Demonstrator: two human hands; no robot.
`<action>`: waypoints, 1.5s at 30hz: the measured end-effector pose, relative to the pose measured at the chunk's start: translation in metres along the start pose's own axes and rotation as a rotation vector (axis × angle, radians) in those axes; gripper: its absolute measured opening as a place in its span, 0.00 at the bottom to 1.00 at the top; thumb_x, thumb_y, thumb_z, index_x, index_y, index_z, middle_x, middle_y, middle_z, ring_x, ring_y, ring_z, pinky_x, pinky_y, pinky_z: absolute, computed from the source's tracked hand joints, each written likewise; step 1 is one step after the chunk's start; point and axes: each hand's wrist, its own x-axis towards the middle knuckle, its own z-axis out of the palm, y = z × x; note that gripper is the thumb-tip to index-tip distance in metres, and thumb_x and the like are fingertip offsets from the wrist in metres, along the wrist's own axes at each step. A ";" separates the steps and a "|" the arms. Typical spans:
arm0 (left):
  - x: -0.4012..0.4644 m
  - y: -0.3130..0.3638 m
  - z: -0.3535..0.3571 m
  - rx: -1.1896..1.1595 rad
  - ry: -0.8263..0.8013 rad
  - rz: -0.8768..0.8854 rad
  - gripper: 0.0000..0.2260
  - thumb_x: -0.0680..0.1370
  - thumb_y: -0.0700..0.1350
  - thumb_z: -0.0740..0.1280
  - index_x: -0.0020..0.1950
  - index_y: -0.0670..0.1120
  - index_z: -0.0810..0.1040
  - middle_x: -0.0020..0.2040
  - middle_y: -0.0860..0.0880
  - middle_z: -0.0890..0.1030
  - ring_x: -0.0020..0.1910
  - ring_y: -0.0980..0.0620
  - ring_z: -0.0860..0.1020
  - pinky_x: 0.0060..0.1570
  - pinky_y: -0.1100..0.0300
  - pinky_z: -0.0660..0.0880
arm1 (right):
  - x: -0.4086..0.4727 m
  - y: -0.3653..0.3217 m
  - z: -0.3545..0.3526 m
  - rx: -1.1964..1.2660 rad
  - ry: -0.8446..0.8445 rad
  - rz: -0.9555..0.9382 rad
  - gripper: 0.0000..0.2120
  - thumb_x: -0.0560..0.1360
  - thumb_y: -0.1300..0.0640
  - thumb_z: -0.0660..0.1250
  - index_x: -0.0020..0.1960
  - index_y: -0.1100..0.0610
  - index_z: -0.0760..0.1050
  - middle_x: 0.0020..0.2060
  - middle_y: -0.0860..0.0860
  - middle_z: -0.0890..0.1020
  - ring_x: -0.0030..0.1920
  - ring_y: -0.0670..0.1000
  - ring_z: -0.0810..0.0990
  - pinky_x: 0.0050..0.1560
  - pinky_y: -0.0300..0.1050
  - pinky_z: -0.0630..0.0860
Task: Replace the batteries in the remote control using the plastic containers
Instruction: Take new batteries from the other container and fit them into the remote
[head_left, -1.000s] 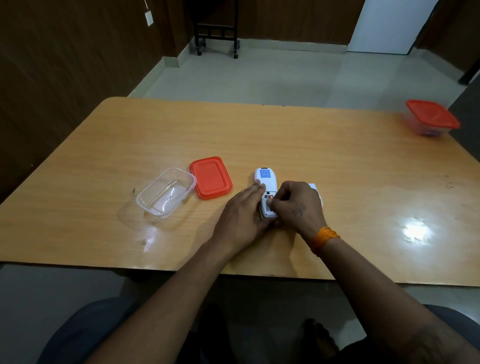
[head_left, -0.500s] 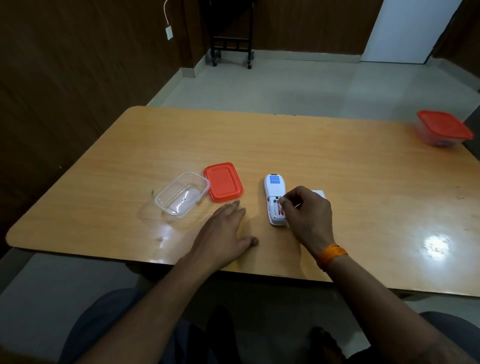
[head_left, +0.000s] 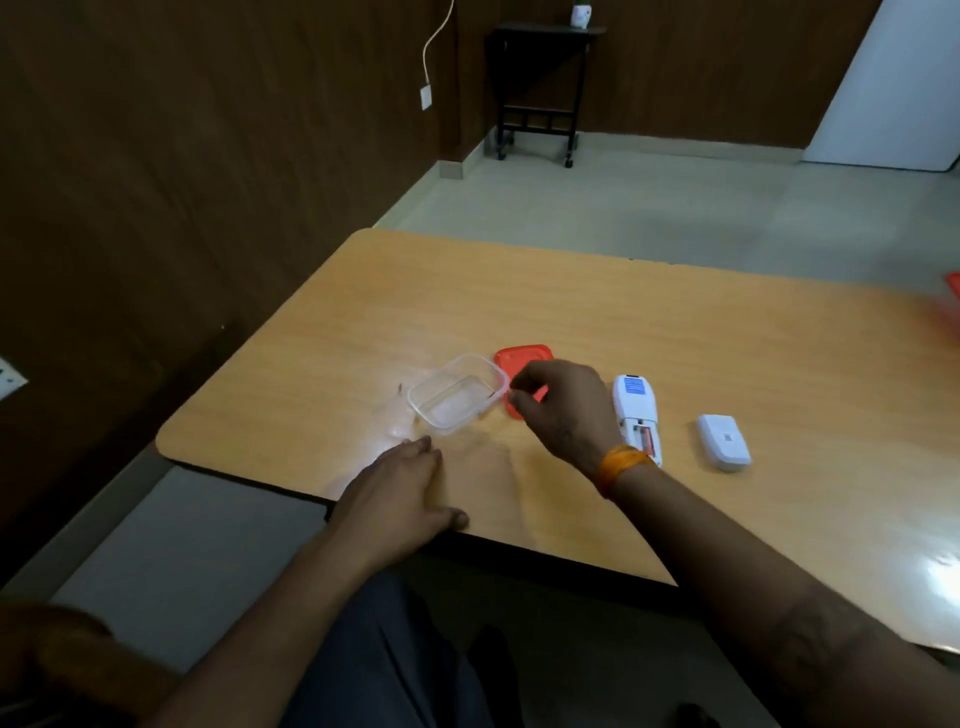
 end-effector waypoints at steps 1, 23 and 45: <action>0.000 -0.004 -0.001 -0.011 0.004 -0.009 0.40 0.74 0.64 0.73 0.80 0.47 0.68 0.84 0.50 0.61 0.83 0.51 0.59 0.77 0.55 0.62 | 0.009 -0.009 0.002 -0.020 -0.027 -0.020 0.03 0.75 0.53 0.74 0.46 0.52 0.86 0.43 0.49 0.88 0.45 0.52 0.83 0.42 0.43 0.71; 0.003 -0.017 0.007 -0.098 0.125 -0.002 0.35 0.75 0.64 0.72 0.76 0.47 0.72 0.79 0.49 0.70 0.78 0.48 0.67 0.73 0.52 0.68 | 0.072 -0.053 0.028 -0.478 -0.347 -0.047 0.14 0.73 0.62 0.67 0.54 0.50 0.85 0.52 0.55 0.86 0.51 0.61 0.84 0.48 0.48 0.80; 0.065 -0.029 0.007 -0.074 0.274 -0.183 0.45 0.68 0.72 0.72 0.78 0.47 0.70 0.82 0.47 0.66 0.80 0.45 0.64 0.75 0.48 0.64 | 0.093 -0.030 0.014 -0.558 -0.916 -0.210 0.14 0.78 0.54 0.74 0.63 0.50 0.81 0.61 0.50 0.82 0.61 0.54 0.80 0.62 0.50 0.77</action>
